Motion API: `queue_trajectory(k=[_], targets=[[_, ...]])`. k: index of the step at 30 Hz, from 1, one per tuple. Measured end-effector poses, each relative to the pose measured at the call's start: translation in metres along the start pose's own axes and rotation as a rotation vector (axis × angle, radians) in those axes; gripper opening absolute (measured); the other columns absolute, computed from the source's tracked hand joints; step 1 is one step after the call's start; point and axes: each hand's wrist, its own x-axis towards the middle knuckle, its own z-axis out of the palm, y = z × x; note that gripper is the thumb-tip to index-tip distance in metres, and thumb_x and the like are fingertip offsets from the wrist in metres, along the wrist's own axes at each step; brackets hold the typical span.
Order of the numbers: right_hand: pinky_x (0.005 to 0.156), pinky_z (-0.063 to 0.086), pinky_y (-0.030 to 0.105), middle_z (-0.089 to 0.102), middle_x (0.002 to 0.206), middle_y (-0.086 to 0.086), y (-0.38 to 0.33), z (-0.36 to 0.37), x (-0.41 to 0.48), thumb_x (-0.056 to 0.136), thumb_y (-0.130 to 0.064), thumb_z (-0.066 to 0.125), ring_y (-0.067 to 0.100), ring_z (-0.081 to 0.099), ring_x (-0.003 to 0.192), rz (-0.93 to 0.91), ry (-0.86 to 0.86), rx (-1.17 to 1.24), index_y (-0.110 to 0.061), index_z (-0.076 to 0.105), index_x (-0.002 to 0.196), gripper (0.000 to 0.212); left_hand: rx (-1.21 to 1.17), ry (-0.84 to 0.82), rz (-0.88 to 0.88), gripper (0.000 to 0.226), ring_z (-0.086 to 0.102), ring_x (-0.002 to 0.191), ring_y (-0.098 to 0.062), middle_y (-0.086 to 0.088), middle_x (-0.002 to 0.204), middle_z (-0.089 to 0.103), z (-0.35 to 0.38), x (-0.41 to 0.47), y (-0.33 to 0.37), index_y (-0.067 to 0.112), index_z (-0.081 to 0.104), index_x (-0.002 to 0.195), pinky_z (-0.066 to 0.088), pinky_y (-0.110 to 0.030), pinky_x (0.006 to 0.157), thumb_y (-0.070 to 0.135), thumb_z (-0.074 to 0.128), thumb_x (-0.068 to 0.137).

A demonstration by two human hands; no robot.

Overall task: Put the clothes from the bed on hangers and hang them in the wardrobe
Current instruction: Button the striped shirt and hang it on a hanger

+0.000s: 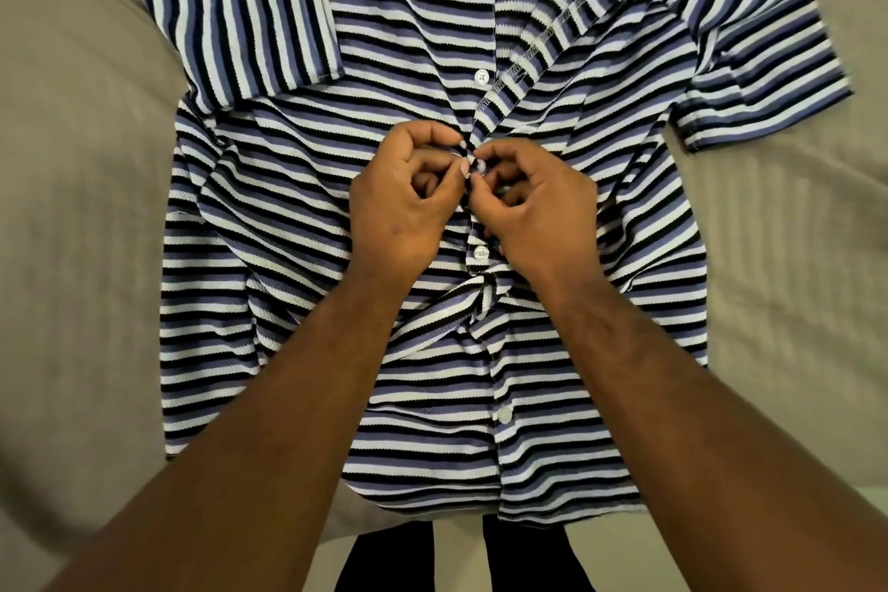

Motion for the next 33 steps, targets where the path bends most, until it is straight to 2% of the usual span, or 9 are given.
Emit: queue_trajectory(k=[4, 9, 13, 17, 19, 23, 28, 31, 33], targets=[[0.058, 0.054, 0.029, 0.062, 0.069, -0.006, -0.003, 0.006, 0.007, 0.088, -0.032, 0.069, 0.009, 0.055, 0.056, -0.1, 0.008, -0.197, -0.023, 0.068, 0.097, 0.013, -0.032, -0.009, 0.0, 0.019, 0.068, 0.08, -0.027, 0.002, 0.089, 0.072, -0.001, 0.0, -0.002, 0.015, 0.061, 0.108, 0.06, -0.046, 0.075, 0.014, 0.071, 0.092], [0.054, 0.054, 0.037, 0.063, 0.065, -0.001, -0.004, 0.005, 0.009, 0.083, -0.037, 0.071, 0.018, 0.058, 0.057, 0.011, 0.028, -0.057, -0.024, 0.067, 0.089, 0.015, -0.07, -0.014, -0.021, 0.016, 0.066, 0.083, -0.033, -0.006, 0.092, 0.07, 0.0, 0.001, -0.001, 0.013, 0.061, 0.104, 0.059, -0.047, 0.075, 0.014, 0.071, 0.092], [0.051, 0.057, 0.042, 0.066, 0.069, 0.001, -0.006, 0.0, 0.005, 0.085, -0.03, 0.072, 0.026, 0.063, 0.056, 0.083, 0.005, 0.056, -0.022, 0.068, 0.091, 0.011, -0.086, -0.018, -0.043, 0.016, 0.063, 0.078, -0.013, -0.006, 0.093, 0.069, 0.0, 0.0, 0.002, 0.015, 0.06, 0.105, 0.057, -0.031, 0.073, 0.013, 0.07, 0.093], [0.049, 0.053, 0.032, 0.065, 0.067, -0.003, -0.009, -0.001, -0.001, 0.086, -0.029, 0.075, 0.011, 0.057, 0.052, 0.098, 0.029, 0.057, -0.02, 0.066, 0.086, 0.013, -0.072, -0.004, -0.061, 0.015, 0.055, 0.072, -0.011, 0.0, 0.087, 0.065, 0.0, -0.006, 0.003, 0.017, 0.061, 0.105, 0.053, -0.034, 0.069, 0.013, 0.068, 0.093], [0.051, 0.053, 0.034, 0.064, 0.066, -0.004, -0.011, 0.001, -0.003, 0.086, -0.033, 0.076, 0.007, 0.055, 0.053, 0.124, 0.045, 0.054, -0.021, 0.064, 0.082, 0.017, -0.083, 0.016, -0.086, 0.015, 0.058, 0.074, -0.009, 0.005, 0.088, 0.066, 0.0, -0.012, 0.004, 0.018, 0.061, 0.106, 0.054, -0.029, 0.071, 0.013, 0.069, 0.094], [0.057, 0.057, 0.037, 0.064, 0.067, -0.006, -0.016, 0.002, -0.008, 0.081, -0.035, 0.073, 0.008, 0.058, 0.057, 0.165, 0.039, -0.011, -0.025, 0.063, 0.08, 0.014, 0.034, 0.065, -0.089, 0.016, 0.058, 0.07, 0.005, 0.012, 0.086, 0.065, 0.002, -0.026, 0.006, 0.019, 0.062, 0.106, 0.049, -0.017, 0.069, 0.014, 0.069, 0.093], [0.056, 0.057, 0.039, 0.064, 0.064, -0.006, -0.025, -0.001, -0.019, 0.076, -0.037, 0.068, 0.012, 0.06, 0.057, 0.246, -0.038, -0.107, -0.025, 0.06, 0.076, 0.015, 0.124, 0.096, -0.056, 0.016, 0.063, 0.072, 0.001, 0.011, 0.086, 0.067, 0.006, -0.053, 0.008, 0.019, 0.061, 0.107, 0.051, -0.018, 0.067, 0.015, 0.068, 0.093], [0.046, 0.051, 0.027, 0.067, 0.066, -0.004, -0.034, -0.013, -0.018, 0.086, -0.041, 0.069, 0.01, 0.061, 0.05, 0.297, -0.109, -0.061, -0.022, 0.064, 0.078, 0.021, 0.17, 0.077, -0.055, 0.015, 0.061, 0.064, 0.0, 0.01, 0.082, 0.067, 0.003, -0.051, 0.016, 0.022, 0.059, 0.107, 0.045, -0.012, 0.057, 0.021, 0.067, 0.095], [0.041, 0.045, 0.018, 0.067, 0.064, 0.0, -0.041, -0.024, -0.014, 0.095, -0.042, 0.065, 0.011, 0.061, 0.043, 0.347, -0.089, 0.043, -0.015, 0.065, 0.081, 0.03, 0.187, 0.071, -0.046, 0.011, 0.056, 0.055, 0.001, 0.008, 0.078, 0.066, -0.001, -0.04, 0.024, 0.022, 0.058, 0.107, 0.038, -0.009, 0.049, 0.023, 0.064, 0.098]])
